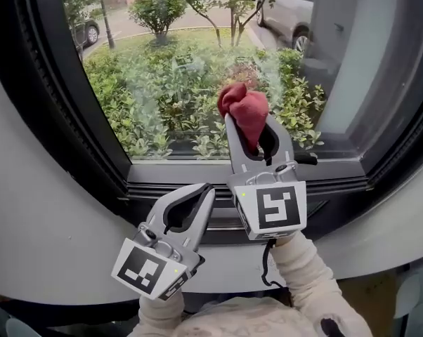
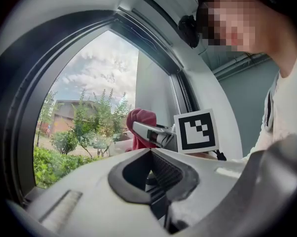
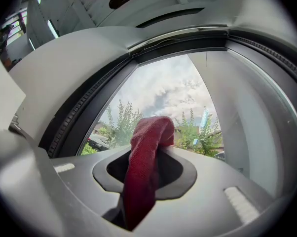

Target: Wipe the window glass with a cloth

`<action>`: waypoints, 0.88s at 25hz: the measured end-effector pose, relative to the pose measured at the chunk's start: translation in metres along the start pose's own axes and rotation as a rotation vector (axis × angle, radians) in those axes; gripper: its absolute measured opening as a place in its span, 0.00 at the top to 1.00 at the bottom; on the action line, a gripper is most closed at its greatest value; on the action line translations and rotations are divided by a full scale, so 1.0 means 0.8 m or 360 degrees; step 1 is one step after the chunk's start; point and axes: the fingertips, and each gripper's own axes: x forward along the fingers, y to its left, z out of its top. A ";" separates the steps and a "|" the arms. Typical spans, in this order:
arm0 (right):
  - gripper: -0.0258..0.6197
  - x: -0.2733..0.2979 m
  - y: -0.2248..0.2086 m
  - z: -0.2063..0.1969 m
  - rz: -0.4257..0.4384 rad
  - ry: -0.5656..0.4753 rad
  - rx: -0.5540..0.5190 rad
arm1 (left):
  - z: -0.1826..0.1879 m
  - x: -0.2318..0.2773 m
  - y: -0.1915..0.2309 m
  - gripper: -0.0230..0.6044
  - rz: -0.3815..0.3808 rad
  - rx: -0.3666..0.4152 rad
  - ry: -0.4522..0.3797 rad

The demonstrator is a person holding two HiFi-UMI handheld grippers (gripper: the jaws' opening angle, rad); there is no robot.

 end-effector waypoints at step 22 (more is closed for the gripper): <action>0.77 -0.009 0.019 -0.039 0.0218 0.0203 0.0463 | -0.001 0.013 -0.018 0.96 0.0015 0.0001 0.0002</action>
